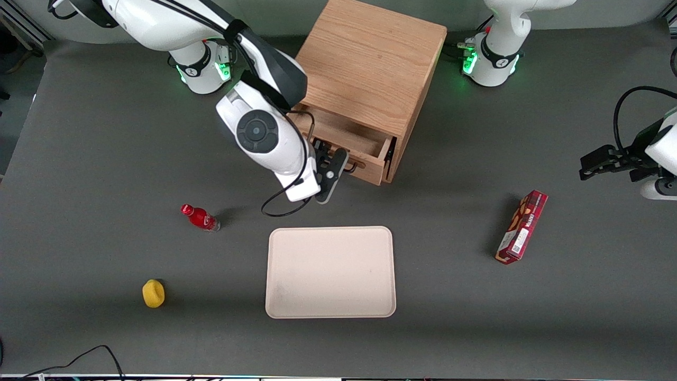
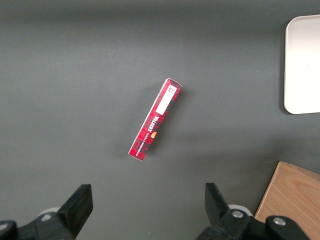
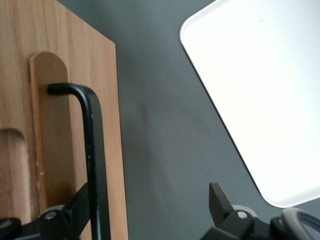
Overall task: Open upper drawer
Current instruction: 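Pull the handle outward with the right gripper, sliding the drawer open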
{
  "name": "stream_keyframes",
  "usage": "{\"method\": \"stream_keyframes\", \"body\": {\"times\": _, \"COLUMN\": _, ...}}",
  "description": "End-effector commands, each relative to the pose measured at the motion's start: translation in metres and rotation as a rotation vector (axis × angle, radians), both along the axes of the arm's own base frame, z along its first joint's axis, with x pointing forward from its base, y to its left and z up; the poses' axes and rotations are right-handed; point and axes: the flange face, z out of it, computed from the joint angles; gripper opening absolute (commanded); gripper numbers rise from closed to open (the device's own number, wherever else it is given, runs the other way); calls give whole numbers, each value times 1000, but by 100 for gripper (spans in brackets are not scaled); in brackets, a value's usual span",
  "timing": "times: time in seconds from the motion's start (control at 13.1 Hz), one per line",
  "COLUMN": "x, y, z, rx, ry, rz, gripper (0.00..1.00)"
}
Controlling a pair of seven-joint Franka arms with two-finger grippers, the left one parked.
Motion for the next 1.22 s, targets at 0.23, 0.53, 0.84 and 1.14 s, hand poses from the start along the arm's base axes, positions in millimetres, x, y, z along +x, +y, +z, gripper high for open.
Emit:
{"method": "stream_keyframes", "body": {"times": 0.23, "x": 28, "y": -21, "z": 16, "rx": 5, "ry": -77, "rz": -35, "gripper": 100}}
{"method": "stream_keyframes", "body": {"times": 0.53, "x": 48, "y": -33, "z": 21, "rx": 39, "ry": -160, "rz": -83, "gripper": 100}}
{"method": "stream_keyframes", "body": {"times": 0.84, "x": 68, "y": -47, "z": 9, "rx": 52, "ry": -216, "rz": -90, "gripper": 100}}
{"method": "stream_keyframes", "body": {"times": 1.14, "x": 83, "y": -65, "z": 2, "rx": 42, "ry": -246, "rz": -83, "gripper": 100}}
